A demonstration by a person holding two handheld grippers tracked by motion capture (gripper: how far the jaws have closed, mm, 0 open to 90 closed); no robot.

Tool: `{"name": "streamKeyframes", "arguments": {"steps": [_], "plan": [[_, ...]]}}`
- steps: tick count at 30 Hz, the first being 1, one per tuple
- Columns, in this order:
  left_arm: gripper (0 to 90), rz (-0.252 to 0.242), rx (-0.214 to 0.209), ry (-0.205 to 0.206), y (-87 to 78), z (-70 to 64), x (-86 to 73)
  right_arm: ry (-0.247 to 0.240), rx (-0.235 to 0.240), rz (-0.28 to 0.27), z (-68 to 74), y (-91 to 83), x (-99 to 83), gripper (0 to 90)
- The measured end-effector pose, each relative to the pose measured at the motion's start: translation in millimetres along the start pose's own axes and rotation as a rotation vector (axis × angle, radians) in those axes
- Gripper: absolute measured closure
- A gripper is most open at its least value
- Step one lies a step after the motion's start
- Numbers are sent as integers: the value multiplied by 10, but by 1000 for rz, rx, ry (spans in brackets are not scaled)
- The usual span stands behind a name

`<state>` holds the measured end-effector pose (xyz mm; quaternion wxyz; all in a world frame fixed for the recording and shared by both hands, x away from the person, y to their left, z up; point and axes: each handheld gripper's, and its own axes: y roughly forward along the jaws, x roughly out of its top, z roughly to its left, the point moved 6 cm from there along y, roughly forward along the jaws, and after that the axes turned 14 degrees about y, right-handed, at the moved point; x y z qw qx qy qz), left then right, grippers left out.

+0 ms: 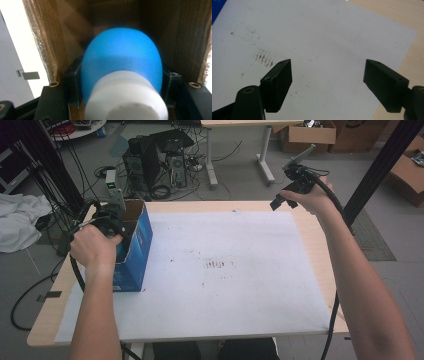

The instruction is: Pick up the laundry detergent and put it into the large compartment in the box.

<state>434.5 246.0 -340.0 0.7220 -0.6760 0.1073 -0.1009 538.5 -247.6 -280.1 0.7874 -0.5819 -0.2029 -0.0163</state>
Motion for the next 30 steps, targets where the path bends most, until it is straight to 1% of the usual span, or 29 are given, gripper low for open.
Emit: {"name": "streamKeyframes", "arguments": {"steps": [5,6,9,10,11,12,16,20,21,22,23,25,26,29,30], "plan": [[375,6,-8,-8,-3,0,-3,5,0,-1,-16,-6,-2,233],[374,2,-17,-11,-13,-5,1,5,1,-2,-22,-8,-3,232],[372,0,-16,-16,-29,-2,0,3,2,-3,-24,-10,-5,232],[368,-17,-18,-24,-68,5,-3,6,1,-4,-28,-12,-7,233],[366,-17,-18,-24,-68,5,-3,6,1,-4,-28,-12,-7,233],[366,-17,-11,-25,-115,0,-13,5,2,-4,-32,-15,-8,233],[354,-22,-8,-22,-198,-16,-26,5,4,-4,-25,-13,-10,233],[323,-18,-7,-25,-228,-26,-34,4,5,-4,-20,-15,-12,232],[323,-22,-7,-21,-245,-31,-36,4,5,-5,-19,-16,-13,233],[316,-37,-2,-28,-285,-32,-37,2,6,-5,-20,-19,-17,233],[308,-41,-4,-30,-312,-34,-40,4,5,-6,-20,-20,-17,233],[289,-44,-4,-27,-332,-38,-43,3,5,-5,-21,-21,-20,232],[261,-43,-4,-28,-378,-44,-48,4,6,-6,-19,-23,-22,232],[259,-50,6,-23,-427,-53,-51,3,7,-7,-14,-25,-22,232],[259,-55,13,-15,-495,-68,-53,1,7,-8,-11,-21,-21,232]]}}
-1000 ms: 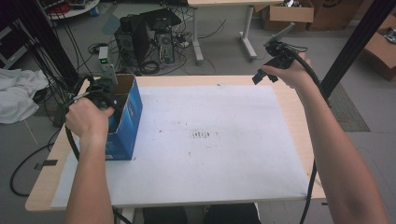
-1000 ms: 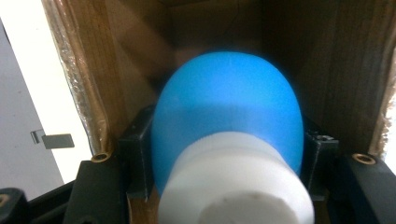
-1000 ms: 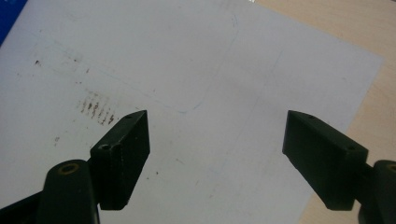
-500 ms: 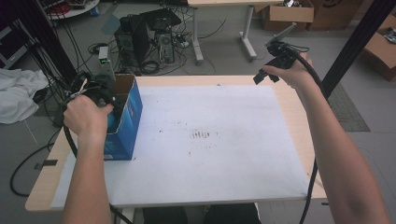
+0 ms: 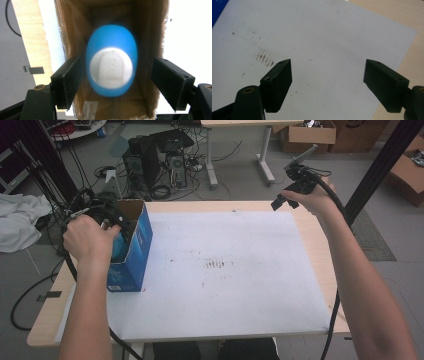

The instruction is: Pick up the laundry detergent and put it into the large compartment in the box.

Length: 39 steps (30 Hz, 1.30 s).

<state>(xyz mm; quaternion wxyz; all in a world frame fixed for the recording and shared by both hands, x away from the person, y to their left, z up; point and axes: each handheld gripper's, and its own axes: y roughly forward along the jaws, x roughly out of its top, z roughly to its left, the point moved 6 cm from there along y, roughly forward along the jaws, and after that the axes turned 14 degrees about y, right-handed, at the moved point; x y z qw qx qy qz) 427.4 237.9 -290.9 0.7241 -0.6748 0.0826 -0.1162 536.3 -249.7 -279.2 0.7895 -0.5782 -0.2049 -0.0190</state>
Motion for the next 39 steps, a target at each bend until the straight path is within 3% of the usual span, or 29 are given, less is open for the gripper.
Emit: {"name": "streamKeyframes", "arguments": {"steps": [9,13,19,25,26,28,29,30,37,39], "plan": [[169,-34,7,14,-250,-79,13,1,3,0,4,-1,7,232],[157,-71,-34,40,-383,-186,42,1,3,1,6,1,7,231],[164,-115,-137,71,-501,-428,116,-1,7,0,13,-1,9,230],[162,-132,-145,165,-560,-728,218,1,8,-1,17,-13,-3,230],[164,-136,-143,191,-567,-833,259,6,7,-6,11,-24,-2,229],[164,-130,-140,205,-568,-868,274,7,7,-4,9,-27,-7,228],[164,-126,-139,231,-561,-983,315,7,5,-2,4,-29,-13,224],[162,-126,-139,231,-561,-983,315,7,5,-2,4,-29,-13,224],[174,-111,-184,307,-434,-1362,464,11,5,-5,-23,-43,-18,209],[170,-114,-192,317,-423,-1388,477,11,7,-1,-29,-39,-20,203]]}}
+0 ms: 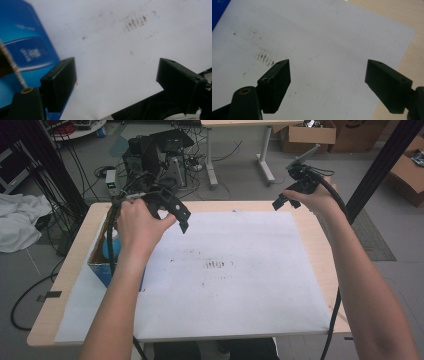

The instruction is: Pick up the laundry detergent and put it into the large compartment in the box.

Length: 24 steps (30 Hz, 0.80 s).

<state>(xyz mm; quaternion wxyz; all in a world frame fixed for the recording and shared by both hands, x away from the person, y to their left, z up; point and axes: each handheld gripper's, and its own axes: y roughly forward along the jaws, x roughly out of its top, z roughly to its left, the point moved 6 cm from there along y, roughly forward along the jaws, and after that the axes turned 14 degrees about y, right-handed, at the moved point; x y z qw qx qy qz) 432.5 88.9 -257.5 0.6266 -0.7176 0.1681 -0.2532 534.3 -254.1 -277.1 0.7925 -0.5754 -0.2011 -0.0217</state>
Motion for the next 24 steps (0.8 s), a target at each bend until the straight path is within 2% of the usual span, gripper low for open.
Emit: {"name": "streamKeyframes", "arguments": {"steps": [4,11,24], "plan": [[170,6,-15,42,97,-109,85,-1,-1,2,-10,12,-3,199],[170,6,-37,94,141,-278,159,3,-2,1,-7,14,-12,199],[170,27,-42,114,186,-343,211,4,-4,3,-24,22,-11,198]]}}
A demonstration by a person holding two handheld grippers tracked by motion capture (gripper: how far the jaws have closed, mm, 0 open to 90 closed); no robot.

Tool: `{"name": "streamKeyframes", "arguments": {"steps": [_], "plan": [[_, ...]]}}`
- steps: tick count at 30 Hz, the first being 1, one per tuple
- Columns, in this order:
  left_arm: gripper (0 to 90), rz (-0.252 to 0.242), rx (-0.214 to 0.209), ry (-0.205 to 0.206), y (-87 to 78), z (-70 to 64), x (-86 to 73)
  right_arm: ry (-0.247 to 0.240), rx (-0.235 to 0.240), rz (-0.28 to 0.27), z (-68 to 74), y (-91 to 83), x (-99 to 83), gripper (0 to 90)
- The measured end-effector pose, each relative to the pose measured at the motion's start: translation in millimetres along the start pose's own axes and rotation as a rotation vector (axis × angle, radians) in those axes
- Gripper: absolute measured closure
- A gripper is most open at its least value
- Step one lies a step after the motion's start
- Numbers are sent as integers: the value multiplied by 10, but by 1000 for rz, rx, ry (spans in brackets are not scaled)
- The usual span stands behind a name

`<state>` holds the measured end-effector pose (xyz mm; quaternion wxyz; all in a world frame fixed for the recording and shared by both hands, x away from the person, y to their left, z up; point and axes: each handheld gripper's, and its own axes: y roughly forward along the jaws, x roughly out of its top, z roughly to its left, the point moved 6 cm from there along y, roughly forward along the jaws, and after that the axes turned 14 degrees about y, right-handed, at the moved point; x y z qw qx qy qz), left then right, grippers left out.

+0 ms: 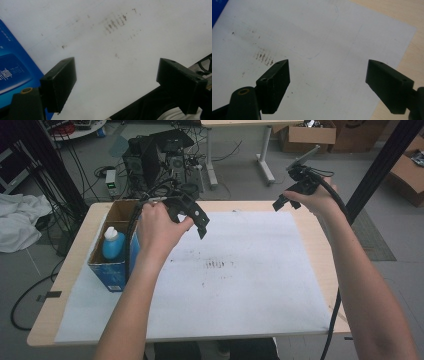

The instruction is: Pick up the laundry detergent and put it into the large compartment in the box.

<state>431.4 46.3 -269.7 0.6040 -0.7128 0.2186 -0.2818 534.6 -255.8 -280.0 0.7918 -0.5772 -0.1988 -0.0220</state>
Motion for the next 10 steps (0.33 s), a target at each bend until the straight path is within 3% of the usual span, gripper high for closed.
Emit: {"name": "streamKeyframes", "arguments": {"steps": [10], "plan": [[169,1,-4,11,-4,-47,24,2,3,-3,-20,-15,-19,198]]}}
